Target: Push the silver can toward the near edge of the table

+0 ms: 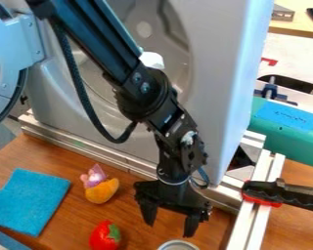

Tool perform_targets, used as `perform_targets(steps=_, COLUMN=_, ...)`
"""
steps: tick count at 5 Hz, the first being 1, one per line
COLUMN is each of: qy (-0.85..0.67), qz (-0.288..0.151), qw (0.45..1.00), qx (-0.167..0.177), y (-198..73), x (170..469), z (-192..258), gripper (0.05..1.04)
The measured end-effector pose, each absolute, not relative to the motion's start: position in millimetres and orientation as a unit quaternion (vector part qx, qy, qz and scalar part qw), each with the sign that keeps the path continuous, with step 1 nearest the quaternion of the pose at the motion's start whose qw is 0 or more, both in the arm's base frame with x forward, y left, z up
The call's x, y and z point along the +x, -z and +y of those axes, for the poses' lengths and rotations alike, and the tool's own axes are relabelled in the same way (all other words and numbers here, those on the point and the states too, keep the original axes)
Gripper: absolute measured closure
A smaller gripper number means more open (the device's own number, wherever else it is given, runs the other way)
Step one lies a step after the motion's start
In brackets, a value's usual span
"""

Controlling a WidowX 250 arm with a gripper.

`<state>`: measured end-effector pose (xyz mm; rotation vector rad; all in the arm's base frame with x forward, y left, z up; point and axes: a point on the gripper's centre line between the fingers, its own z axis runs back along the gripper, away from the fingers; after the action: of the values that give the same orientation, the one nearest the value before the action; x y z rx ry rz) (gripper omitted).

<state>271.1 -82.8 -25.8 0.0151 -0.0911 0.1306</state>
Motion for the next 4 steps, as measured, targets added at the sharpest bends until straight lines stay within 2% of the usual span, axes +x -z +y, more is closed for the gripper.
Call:
perform_targets(steps=1, qy=-0.032, qz=-0.080, qw=0.996, qx=0.007, y=-13.1, x=274.2, z=-53.4, gripper=0.083)
perform_targets(steps=2, qy=-0.033, qz=-0.068, qw=0.996, qx=0.047, y=-25.6, x=252.9, z=-21.2, gripper=0.083)
perform_targets(steps=4, qy=-0.054, qz=-0.043, qw=0.995, qx=0.069, y=-30.4, x=228.5, z=41.7, gripper=0.083)
